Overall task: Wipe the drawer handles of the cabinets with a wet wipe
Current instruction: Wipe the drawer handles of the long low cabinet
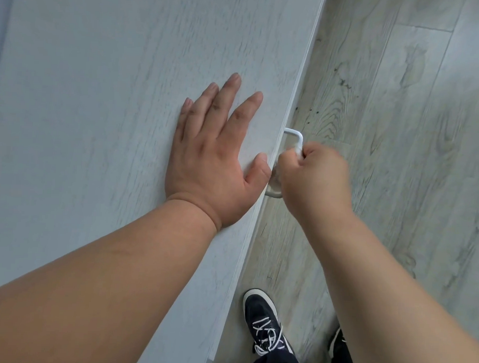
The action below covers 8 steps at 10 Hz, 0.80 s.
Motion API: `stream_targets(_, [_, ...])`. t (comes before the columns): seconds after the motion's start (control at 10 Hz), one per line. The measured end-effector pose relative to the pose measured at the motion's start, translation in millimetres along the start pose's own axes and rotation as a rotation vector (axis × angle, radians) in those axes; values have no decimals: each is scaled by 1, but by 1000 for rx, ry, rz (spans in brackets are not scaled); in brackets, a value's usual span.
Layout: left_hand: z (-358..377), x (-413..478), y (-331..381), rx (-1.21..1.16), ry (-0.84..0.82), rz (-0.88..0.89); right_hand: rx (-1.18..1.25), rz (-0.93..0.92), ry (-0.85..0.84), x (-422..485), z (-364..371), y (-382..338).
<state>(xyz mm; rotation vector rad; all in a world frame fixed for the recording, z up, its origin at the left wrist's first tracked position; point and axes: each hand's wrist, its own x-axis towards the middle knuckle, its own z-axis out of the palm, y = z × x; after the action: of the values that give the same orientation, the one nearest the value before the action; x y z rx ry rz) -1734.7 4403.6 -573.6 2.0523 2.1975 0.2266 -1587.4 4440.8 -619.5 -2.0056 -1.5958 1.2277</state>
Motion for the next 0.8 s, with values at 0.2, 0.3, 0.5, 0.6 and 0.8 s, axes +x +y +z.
stream_targets(0.2, [1,1,0,-4,-8,1,64,20,6,-6,1,1])
stream_targets(0.3, [0,0,0,-8,-4,-4,77,20,-9,-13,1,4])
stream_targets(0.5, [0,1,1,3,-19,-9,107,-16,62,5,0,2])
stream_targets(0.6, [0,1,1,-6,-10,-7,126,28,32,-19,4,7])
stream_targets(0.8, [0,1,0,-4,-5,3,96,0,61,1,-3,2])
